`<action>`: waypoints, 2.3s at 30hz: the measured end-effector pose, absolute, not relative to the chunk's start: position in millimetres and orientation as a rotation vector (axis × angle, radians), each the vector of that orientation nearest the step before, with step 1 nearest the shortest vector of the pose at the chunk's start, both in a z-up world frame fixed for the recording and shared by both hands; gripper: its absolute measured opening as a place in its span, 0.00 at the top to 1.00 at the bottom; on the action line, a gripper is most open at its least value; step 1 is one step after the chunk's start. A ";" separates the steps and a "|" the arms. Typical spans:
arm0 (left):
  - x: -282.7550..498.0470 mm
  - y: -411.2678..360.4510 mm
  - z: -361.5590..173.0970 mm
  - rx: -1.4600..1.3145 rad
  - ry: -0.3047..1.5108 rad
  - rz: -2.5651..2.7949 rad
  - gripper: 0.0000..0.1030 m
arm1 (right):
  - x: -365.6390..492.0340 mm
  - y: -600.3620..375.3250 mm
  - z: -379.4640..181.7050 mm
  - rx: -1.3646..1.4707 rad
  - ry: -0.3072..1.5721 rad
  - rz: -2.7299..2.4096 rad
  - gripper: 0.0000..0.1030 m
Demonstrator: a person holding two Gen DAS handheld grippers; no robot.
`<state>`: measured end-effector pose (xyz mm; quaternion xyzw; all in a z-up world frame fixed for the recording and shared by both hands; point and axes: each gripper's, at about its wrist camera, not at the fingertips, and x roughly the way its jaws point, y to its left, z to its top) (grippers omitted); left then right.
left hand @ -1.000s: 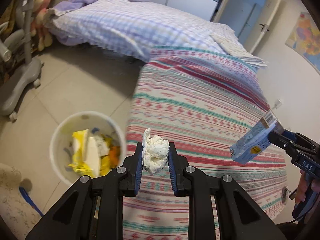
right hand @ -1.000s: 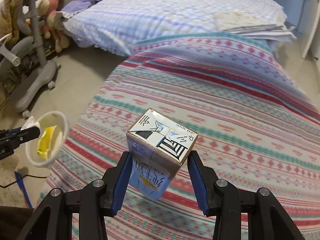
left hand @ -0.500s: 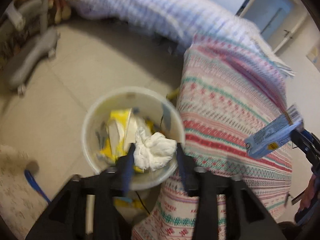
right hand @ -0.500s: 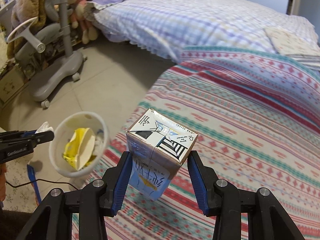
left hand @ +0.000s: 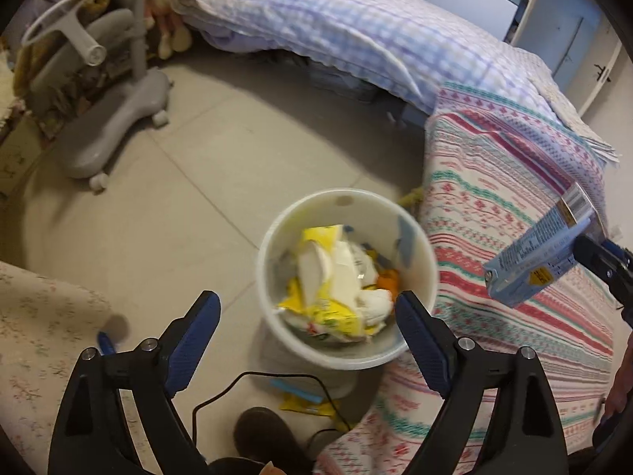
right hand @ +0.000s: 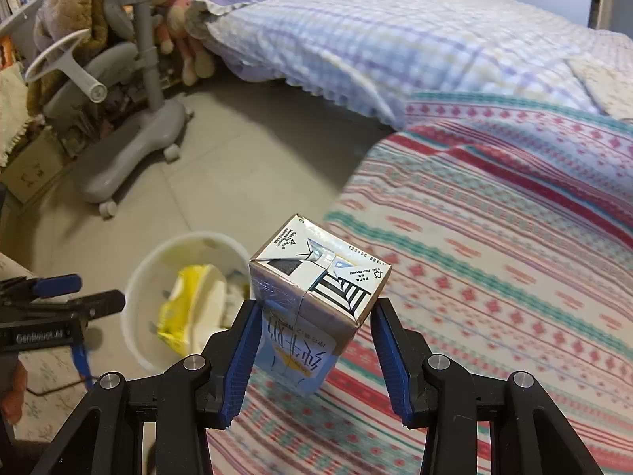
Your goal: Collect trash
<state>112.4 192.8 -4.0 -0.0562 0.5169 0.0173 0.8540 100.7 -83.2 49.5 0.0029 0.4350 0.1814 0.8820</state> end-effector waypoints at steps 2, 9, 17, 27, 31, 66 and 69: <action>109.1 200.1 -3.9 -0.108 1.086 0.052 0.10 | 103.9 -70.3 48.3 0.003 0.901 0.397 0.51; 100.4 225.4 -5.2 -0.115 1.076 0.092 0.10 | 122.5 -27.5 34.2 0.053 0.913 0.461 0.51; 99.4 230.7 -4.4 -0.128 1.061 0.098 0.10 | 135.6 -2.7 17.1 0.097 0.906 0.543 0.49; 88.4 206.1 9.4 -0.125 1.038 0.048 0.00 | 124.4 -16.7 28.7 0.068 0.886 0.517 0.22; 73.8 183.2 18.7 -0.113 1.016 0.010 0.00 | 107.1 -40.9 39.4 0.063 0.877 0.467 0.20; -30.2 52.3 -14.1 -0.058 0.941 -0.067 0.00 | -76.8 -201.2 15.7 0.079 0.789 0.041 0.07; -30.6 48.5 -12.9 -0.052 0.932 -0.072 0.00 | -78.9 -202.2 17.4 0.082 0.779 0.043 0.06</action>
